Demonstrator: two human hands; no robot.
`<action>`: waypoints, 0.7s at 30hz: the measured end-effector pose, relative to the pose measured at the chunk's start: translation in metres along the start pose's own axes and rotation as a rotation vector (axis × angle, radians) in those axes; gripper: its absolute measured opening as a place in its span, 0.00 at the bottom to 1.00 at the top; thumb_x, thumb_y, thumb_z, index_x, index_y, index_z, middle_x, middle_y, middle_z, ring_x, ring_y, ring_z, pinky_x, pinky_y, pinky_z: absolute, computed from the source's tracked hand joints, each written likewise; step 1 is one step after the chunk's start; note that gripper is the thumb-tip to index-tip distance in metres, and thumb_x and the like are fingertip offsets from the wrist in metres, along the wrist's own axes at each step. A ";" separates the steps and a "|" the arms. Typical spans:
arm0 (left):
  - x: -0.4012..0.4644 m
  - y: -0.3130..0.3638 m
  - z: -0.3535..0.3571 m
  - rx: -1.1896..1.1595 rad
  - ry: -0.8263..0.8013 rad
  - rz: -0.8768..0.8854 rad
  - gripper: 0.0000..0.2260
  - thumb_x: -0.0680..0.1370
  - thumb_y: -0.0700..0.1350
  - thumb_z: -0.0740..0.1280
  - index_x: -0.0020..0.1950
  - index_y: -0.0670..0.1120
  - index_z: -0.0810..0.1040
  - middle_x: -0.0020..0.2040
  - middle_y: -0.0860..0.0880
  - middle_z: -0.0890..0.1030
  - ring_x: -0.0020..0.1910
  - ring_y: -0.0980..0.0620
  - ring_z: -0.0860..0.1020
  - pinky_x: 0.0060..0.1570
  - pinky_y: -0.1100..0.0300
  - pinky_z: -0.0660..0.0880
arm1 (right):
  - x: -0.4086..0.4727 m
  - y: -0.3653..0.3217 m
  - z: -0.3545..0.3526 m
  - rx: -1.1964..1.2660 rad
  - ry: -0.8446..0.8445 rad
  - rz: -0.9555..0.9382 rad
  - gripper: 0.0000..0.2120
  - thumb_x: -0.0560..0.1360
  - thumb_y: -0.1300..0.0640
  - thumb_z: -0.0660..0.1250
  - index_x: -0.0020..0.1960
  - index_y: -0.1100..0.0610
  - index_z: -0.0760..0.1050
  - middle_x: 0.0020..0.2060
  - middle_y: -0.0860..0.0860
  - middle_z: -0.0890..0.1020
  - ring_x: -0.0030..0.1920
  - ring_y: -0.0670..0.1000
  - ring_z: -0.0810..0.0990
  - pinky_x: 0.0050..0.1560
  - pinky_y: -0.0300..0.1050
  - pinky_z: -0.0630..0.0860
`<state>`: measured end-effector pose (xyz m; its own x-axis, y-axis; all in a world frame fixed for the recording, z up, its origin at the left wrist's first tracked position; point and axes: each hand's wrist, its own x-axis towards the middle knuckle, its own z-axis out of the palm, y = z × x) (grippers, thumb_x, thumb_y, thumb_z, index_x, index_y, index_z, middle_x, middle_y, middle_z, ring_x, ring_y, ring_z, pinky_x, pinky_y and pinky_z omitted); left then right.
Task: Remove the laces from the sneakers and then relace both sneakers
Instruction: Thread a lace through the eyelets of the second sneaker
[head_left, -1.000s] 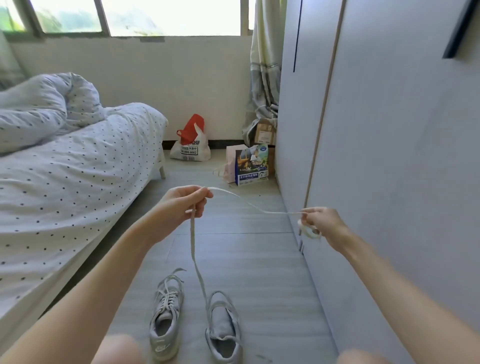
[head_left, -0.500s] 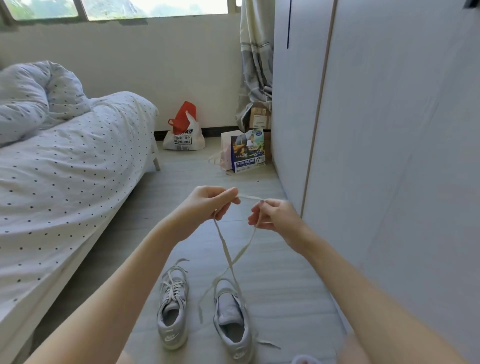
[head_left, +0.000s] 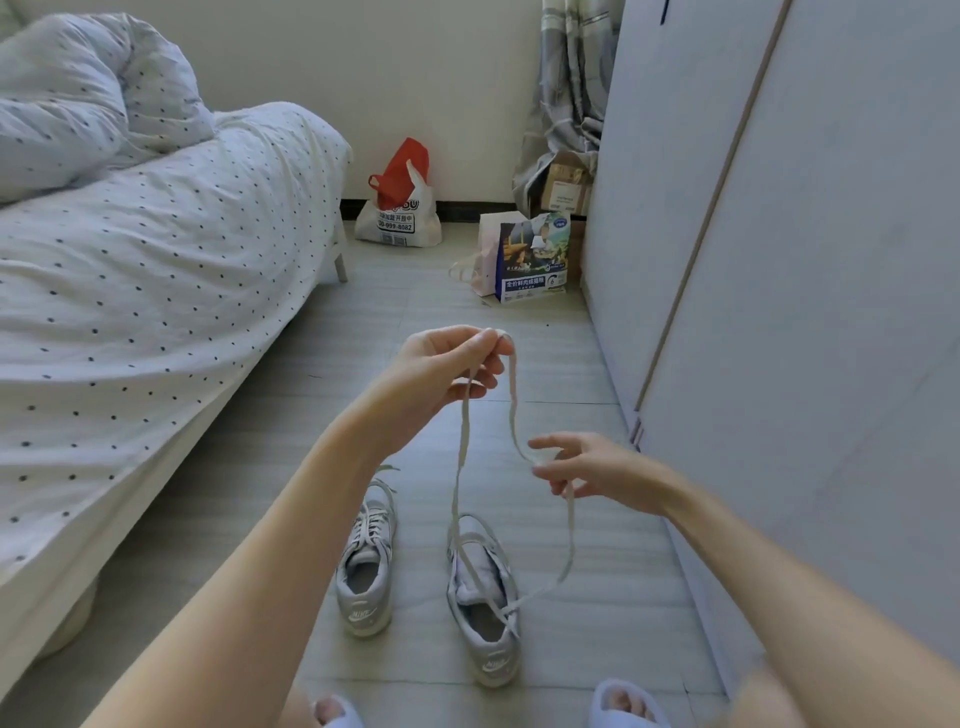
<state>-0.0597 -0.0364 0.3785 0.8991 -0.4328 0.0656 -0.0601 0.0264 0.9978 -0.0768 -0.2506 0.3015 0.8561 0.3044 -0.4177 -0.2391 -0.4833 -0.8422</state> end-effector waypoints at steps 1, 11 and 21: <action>0.001 0.001 0.003 -0.013 0.001 0.008 0.10 0.77 0.49 0.64 0.47 0.45 0.82 0.39 0.52 0.80 0.41 0.55 0.78 0.45 0.63 0.76 | 0.002 -0.008 0.008 0.022 -0.043 -0.042 0.19 0.75 0.52 0.68 0.63 0.44 0.67 0.42 0.50 0.77 0.43 0.46 0.77 0.50 0.41 0.75; -0.001 0.003 -0.009 -0.325 0.211 0.052 0.11 0.81 0.43 0.58 0.45 0.44 0.79 0.35 0.52 0.79 0.33 0.55 0.75 0.37 0.64 0.73 | 0.018 -0.025 0.029 0.052 0.066 -0.117 0.13 0.79 0.53 0.61 0.41 0.57 0.78 0.35 0.53 0.72 0.36 0.49 0.73 0.44 0.44 0.76; -0.007 -0.020 -0.054 -0.098 0.394 -0.105 0.11 0.79 0.47 0.63 0.42 0.44 0.81 0.28 0.53 0.74 0.26 0.57 0.69 0.29 0.67 0.69 | 0.018 0.001 -0.028 0.251 0.525 -0.098 0.11 0.78 0.55 0.64 0.40 0.55 0.82 0.40 0.49 0.83 0.32 0.46 0.69 0.34 0.38 0.63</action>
<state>-0.0412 0.0143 0.3579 0.9964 -0.0606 -0.0596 0.0651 0.0938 0.9935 -0.0488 -0.2684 0.3032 0.9766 -0.1404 -0.1630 -0.1937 -0.2445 -0.9501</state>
